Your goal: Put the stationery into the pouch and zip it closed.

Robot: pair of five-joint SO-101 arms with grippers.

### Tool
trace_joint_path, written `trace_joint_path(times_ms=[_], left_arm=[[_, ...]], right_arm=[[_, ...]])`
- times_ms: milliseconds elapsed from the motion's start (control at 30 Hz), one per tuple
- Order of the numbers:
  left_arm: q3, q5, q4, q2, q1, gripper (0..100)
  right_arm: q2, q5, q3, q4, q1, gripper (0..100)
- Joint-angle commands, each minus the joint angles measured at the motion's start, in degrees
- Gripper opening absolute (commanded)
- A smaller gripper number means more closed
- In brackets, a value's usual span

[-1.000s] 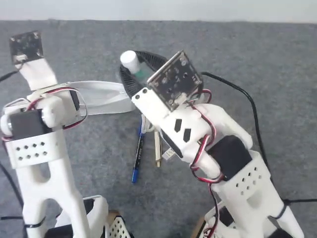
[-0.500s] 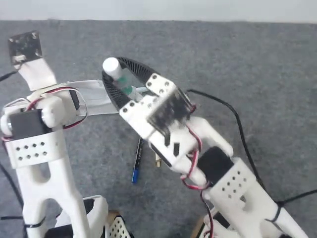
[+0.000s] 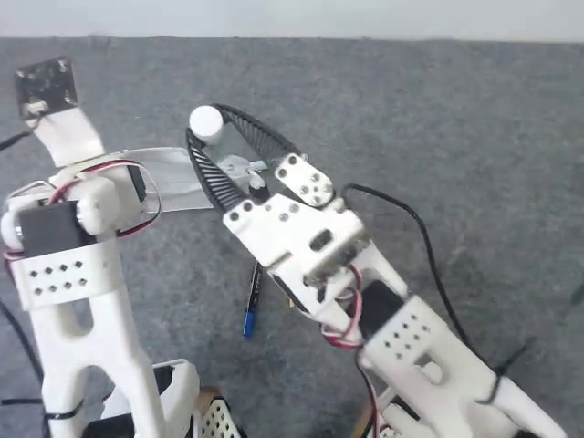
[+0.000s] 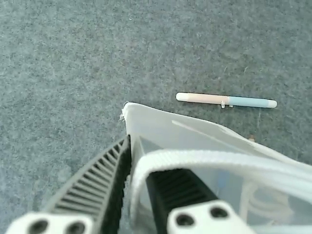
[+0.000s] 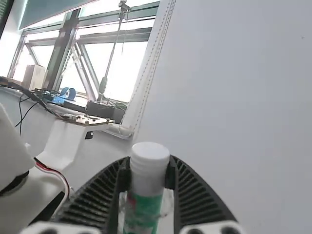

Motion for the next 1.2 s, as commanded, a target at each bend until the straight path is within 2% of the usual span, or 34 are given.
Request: trace_joint_path(times_ms=[0, 133, 267, 333, 667, 933, 1167], left_arm=[[-0.4, 0.88, -1.76, -0.44, 0.18, 1], [-0.31, 0.88, -1.76, -0.44, 0.18, 1], [-0.31, 0.88, -1.76, -0.44, 0.18, 1], [-0.31, 0.88, -1.76, -0.44, 0.18, 1], [-0.31, 0.88, -1.67, -0.44, 0.18, 1], [-0.31, 0.88, -1.67, -0.35, 0.18, 1], [-0.04, 0.88, -1.76, -0.26, 0.18, 1]], right_arm=[[5.14, 0.35, -0.35, -6.9, -0.66, 0.7], [8.57, -0.35, -0.18, -9.45, -0.75, 0.7], [9.1, -8.79, 0.88, -9.36, -0.4, 0.7], [9.1, -10.55, 1.14, -9.36, -0.31, 0.7], [6.9, -10.73, 3.52, -9.36, -0.75, 0.7], [1.45, -10.29, 7.38, -9.36, -4.44, 0.7], [6.99, -10.29, 6.77, -9.8, -3.3, 0.7]])
